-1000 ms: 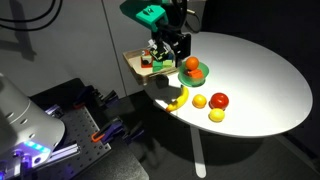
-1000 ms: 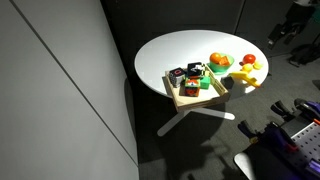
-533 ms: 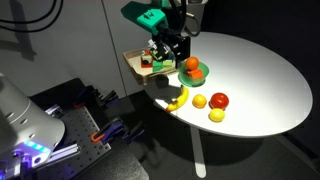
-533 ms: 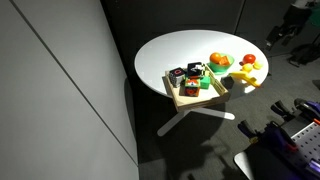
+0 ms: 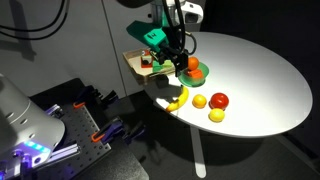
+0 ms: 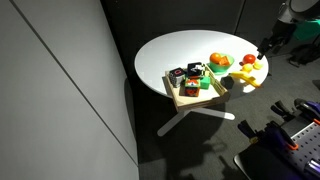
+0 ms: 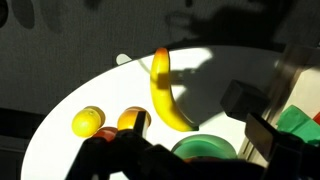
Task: Pick up the banana, then drop it on the tray
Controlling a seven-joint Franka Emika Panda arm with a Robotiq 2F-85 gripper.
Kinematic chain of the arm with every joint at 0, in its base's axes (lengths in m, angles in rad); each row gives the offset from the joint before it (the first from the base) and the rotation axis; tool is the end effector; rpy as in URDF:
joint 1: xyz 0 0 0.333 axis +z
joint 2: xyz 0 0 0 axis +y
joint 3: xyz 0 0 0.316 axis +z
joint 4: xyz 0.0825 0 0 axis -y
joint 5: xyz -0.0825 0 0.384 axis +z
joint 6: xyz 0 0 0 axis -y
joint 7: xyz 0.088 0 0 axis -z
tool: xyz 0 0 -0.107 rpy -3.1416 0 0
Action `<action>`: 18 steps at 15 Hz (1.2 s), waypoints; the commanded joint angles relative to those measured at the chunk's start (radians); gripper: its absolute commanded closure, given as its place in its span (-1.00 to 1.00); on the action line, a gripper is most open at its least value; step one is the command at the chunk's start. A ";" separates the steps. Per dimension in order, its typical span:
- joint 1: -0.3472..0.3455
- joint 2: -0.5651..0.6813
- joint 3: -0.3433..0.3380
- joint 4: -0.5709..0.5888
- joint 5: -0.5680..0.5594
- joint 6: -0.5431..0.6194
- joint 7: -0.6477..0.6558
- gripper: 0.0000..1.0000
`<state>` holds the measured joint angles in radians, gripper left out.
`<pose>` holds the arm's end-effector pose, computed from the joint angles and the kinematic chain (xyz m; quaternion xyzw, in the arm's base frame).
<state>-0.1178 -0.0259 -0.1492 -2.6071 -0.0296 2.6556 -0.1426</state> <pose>0.4285 -0.1161 0.2693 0.9981 -0.0494 0.0352 0.0129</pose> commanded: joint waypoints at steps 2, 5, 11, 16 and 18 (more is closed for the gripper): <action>0.001 0.085 0.017 0.025 -0.003 0.076 0.014 -1.00; -0.001 0.145 0.027 0.054 0.012 0.092 -0.001 -1.00; -0.010 0.270 0.047 0.142 0.017 0.092 -0.016 -1.00; -0.021 0.364 0.057 0.220 0.014 0.093 -0.020 -1.00; -0.027 0.395 0.061 0.244 0.014 0.097 -0.025 -1.00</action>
<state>-0.1195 0.3175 -0.1076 -2.4154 -0.0295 2.7444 -0.1444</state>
